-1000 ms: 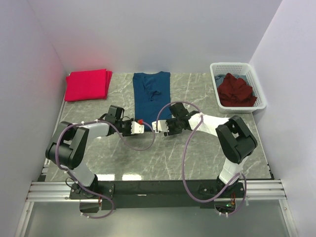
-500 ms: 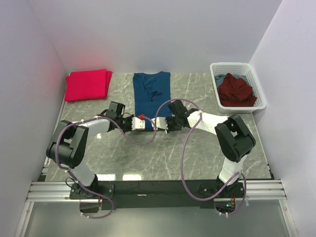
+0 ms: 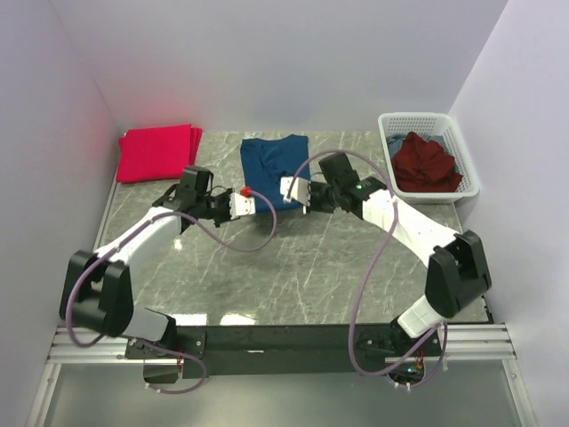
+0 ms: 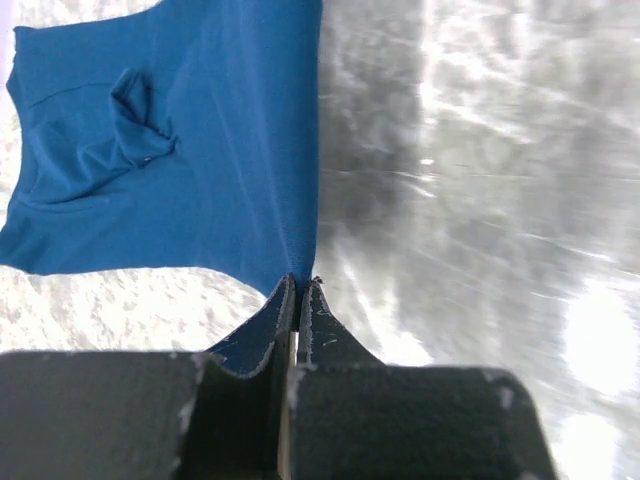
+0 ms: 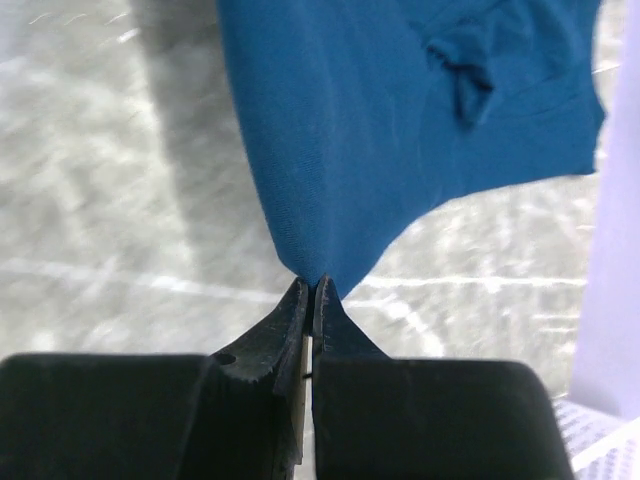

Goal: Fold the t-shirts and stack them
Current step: Fold the tshirt

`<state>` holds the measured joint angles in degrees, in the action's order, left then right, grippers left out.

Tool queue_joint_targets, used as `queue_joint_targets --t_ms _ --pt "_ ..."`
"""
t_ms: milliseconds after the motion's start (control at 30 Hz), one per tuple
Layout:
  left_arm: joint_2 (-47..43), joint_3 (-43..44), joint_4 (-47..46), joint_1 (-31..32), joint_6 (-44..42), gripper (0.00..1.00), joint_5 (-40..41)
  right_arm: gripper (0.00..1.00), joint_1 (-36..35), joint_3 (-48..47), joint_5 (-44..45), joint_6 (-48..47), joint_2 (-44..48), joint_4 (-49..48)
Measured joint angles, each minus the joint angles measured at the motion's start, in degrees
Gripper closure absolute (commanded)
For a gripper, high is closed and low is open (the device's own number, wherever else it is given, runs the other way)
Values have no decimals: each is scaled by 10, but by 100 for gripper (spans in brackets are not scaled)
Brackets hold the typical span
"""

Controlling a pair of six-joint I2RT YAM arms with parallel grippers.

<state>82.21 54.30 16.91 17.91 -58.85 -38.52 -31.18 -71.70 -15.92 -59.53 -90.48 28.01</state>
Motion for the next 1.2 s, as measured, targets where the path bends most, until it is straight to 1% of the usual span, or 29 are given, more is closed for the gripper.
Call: queue_joint_targets --t_ms 167,267,367,433,500,633,700,767,833,900,1000,1200 --pt "-90 -45 55 26 2 99 0 100 -33 91 -2 12 83 31" --pt "-161 -82 108 66 13 99 -1 100 -73 164 -5 21 174 66" --pt "-223 -103 174 118 35 99 -9 100 -118 212 -16 34 275 120" --pt "-263 -113 213 158 60 99 -14 100 -143 223 -26 50 333 159" --pt "-292 -116 244 188 84 100 -22 100 -156 222 -38 66 368 187" --pt "-313 -107 278 206 137 100 -33 100 -163 221 -54 85 390 219" --pt "-289 -81 289 205 154 100 -32 100 -158 221 -55 82 380 221" --pt "-254 -47 288 197 161 100 -31 100 -131 220 -61 71 365 221" --pt "-207 -11 284 164 157 99 -39 100 -87 202 -66 56 329 225" --pt "-144 34 284 122 139 99 -48 100 -43 162 -76 36 273 227" --pt "-48 100 282 69 110 99 -56 100 5 98 -86 6 194 216" --pt "126 204 244 8 87 99 -55 100 50 -8 -91 -40 33 187"
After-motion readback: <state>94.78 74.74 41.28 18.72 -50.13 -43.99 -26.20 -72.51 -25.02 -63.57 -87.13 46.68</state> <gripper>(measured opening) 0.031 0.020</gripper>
